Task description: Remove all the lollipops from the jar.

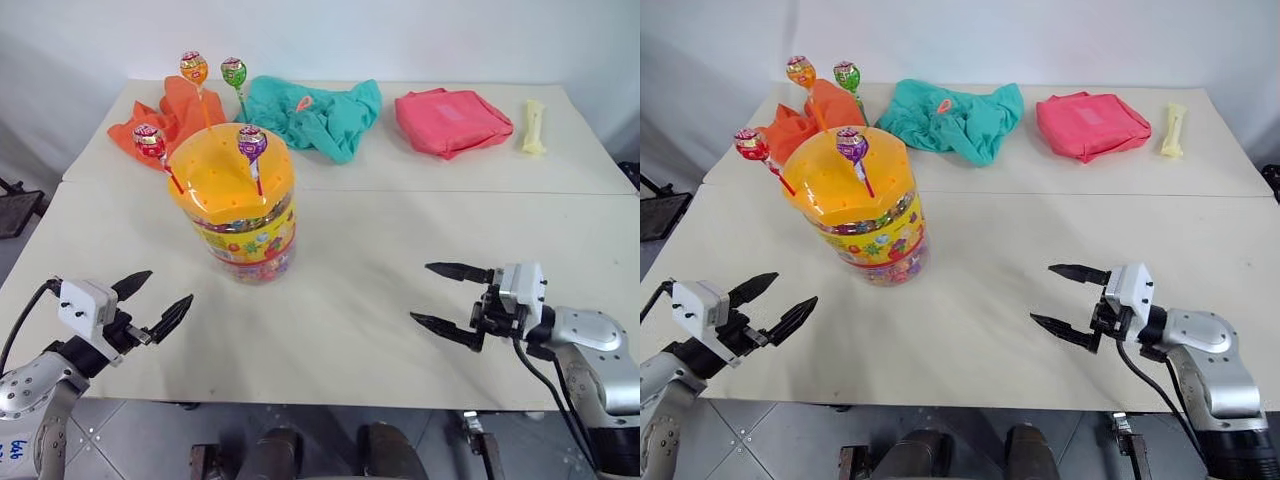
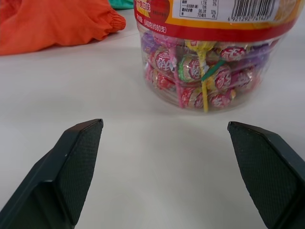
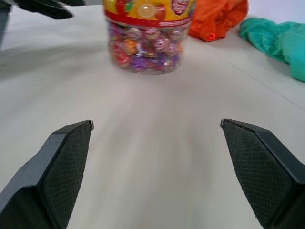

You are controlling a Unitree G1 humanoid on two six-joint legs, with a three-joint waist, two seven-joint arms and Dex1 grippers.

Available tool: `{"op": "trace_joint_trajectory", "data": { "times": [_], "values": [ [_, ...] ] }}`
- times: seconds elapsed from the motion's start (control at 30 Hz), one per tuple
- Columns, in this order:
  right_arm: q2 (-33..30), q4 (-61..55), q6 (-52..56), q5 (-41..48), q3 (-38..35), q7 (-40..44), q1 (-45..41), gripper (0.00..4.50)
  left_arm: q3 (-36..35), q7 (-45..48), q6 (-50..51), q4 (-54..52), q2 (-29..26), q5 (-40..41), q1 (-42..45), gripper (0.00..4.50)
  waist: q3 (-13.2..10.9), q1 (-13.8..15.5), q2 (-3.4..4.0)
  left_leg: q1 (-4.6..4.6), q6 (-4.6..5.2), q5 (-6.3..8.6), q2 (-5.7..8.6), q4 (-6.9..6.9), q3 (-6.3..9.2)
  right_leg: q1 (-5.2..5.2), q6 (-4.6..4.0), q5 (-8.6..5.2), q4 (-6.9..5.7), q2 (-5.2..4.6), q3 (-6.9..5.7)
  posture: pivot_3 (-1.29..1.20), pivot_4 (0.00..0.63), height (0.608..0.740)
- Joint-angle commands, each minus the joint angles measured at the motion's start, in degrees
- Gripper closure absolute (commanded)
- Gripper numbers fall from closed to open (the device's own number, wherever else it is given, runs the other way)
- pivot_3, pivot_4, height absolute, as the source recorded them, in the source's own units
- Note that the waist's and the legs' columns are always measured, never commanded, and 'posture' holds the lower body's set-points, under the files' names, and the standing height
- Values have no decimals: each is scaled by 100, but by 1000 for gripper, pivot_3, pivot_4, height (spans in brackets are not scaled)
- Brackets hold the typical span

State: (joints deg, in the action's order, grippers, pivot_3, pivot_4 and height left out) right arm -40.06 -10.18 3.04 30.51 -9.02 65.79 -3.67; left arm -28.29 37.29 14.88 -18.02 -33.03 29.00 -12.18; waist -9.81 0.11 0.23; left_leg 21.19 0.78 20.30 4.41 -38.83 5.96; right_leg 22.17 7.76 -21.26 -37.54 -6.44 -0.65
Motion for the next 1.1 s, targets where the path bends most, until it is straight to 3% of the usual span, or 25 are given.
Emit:
{"op": "trace_joint_trajectory", "data": {
  "times": [0.03,0.13,0.27,0.47,0.63,0.8,1.07,1.1],
  "values": [
    [-28,-229,-13,122,-42,78,-103,0,-156,166,19,-283,-39,223,-191,48,0,-13,0,-1,0,0,-1,1,0,0,0,0,0,0,-1,0,150,740],
    [107,-364,217,379,-16,-44,-349,0,-502,279,109,-156,-12,618,-246,48,0,-21,0,-1,-1,0,-4,4,-1,4,0,0,0,2,-1,0,150,740],
    [547,-775,900,1506,-275,-584,-957,0,-1554,271,345,526,76,1630,-221,48,0,-34,0,-1,-7,3,-12,2,-2,7,-2,-1,2,7,-3,0,150,740],
    [652,-1081,1044,2049,-539,-726,-1485,0,-2180,823,858,971,-222,2405,-498,48,-1,6,-3,0,5,13,-3,-6,18,-6,-2,-1,3,-1,-12,0,150,740],
    [476,-1087,814,1760,-490,-351,-1683,0,-1927,929,896,465,-701,2639,272,48,-2,111,-5,-2,1,15,0,-24,57,-46,-2,-1,29,0,-34,0,150,740],
    [466,-915,783,1617,-435,-230,-1664,0,-1026,804,1179,29,-1228,2724,1644,48,-1,113,-6,-3,1,15,7,-27,67,-60,-3,0,45,-1,-34,0,150,740],
    [580,-894,839,1559,-399,-317,-1671,0,-309,759,1327,251,-1325,2556,2809,48,-1,-154,-5,-11,1,15,2,-2,71,-41,-2,-1,3,9,-47,0,150,740],
    [602,-900,847,1567,-395,-342,-1674,0,-246,776,1348,293,-1306,2570,2909,224,-1,-177,-5,-11,1,15,3,-2,73,-41,-2,-1,3,8,-47,0,150,740]
  ]
}}
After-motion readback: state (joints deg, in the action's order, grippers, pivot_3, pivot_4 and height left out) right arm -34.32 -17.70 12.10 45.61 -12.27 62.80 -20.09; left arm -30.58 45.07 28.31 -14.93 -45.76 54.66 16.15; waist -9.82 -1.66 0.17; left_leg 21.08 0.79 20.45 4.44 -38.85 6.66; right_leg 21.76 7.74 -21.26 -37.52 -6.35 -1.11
